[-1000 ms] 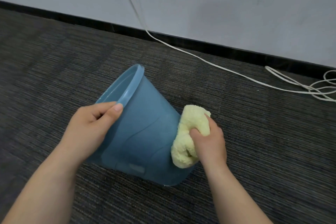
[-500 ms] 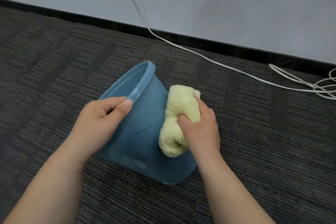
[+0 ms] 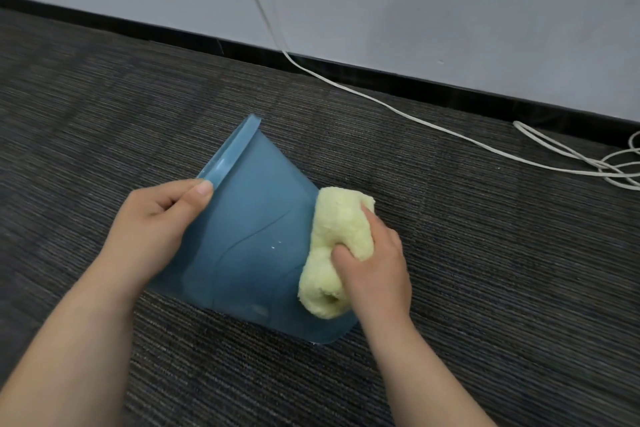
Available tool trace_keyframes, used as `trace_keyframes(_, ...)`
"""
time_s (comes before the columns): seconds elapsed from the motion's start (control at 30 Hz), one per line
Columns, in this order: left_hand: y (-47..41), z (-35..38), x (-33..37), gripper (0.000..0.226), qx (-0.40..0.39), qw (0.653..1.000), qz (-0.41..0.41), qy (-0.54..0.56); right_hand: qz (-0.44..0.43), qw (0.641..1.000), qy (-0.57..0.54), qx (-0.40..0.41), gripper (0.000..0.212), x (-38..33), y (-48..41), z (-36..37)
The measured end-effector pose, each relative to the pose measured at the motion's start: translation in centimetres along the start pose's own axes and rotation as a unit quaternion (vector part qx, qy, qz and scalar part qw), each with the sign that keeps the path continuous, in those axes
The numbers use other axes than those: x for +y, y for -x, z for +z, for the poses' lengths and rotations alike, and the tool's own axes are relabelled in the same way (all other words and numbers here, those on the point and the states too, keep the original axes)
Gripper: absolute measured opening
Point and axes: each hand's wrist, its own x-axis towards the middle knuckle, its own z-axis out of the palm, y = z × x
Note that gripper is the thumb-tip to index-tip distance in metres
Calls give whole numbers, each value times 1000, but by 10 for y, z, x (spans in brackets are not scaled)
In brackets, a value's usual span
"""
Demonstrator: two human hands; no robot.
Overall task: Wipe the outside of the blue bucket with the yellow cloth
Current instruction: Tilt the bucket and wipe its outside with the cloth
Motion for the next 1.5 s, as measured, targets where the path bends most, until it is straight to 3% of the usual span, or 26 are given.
trace_keyframes(0.1,0,-5,-6,35,5,999,-28,33,82,997,10,7,57,22,-11,-10)
trace_keyframes(0.2,3,-8,-5,30,-14,997,-54,53,111,994,14,14,55,33,-12,-14)
trace_keyframes(0.33,-2,-14,9,16,-123,990,-72,1,102,993,52,19,57,34,-9,-15)
trace_keyframes(0.37,-6,-13,12,26,-139,987,-74,-17,99,993,57,18,58,34,-9,-15)
trace_keyframes(0.43,-14,-6,14,38,-114,990,-82,-26,92,994,63,12,58,32,-7,-14)
trace_keyframes(0.53,-18,8,17,25,-48,994,-94,-11,81,995,65,6,59,30,-4,-12)
trace_keyframes(0.67,-7,8,13,19,-63,993,-66,72,69,996,42,24,59,32,-3,-18)
trace_keyframes(0.87,-10,11,19,26,-110,991,24,72,53,996,16,66,61,30,-14,-25)
trace_keyframes(1.07,-1,25,-7,17,-129,986,24,103,79,994,24,70,62,43,-17,-23)
trace_keyframes(1.23,-3,18,-16,22,-117,990,24,77,65,994,23,81,62,43,-17,-16)
trace_keyframes(1.3,-6,16,-11,11,-101,993,17,59,56,994,35,82,63,39,-16,-13)
trace_keyframes(1.4,-14,16,-8,32,-21,999,32,-26,27,995,72,66,65,34,-13,-7)
trace_keyframes(1.5,-18,15,-8,26,64,997,8,-33,5,994,99,50,67,31,-6,-1)
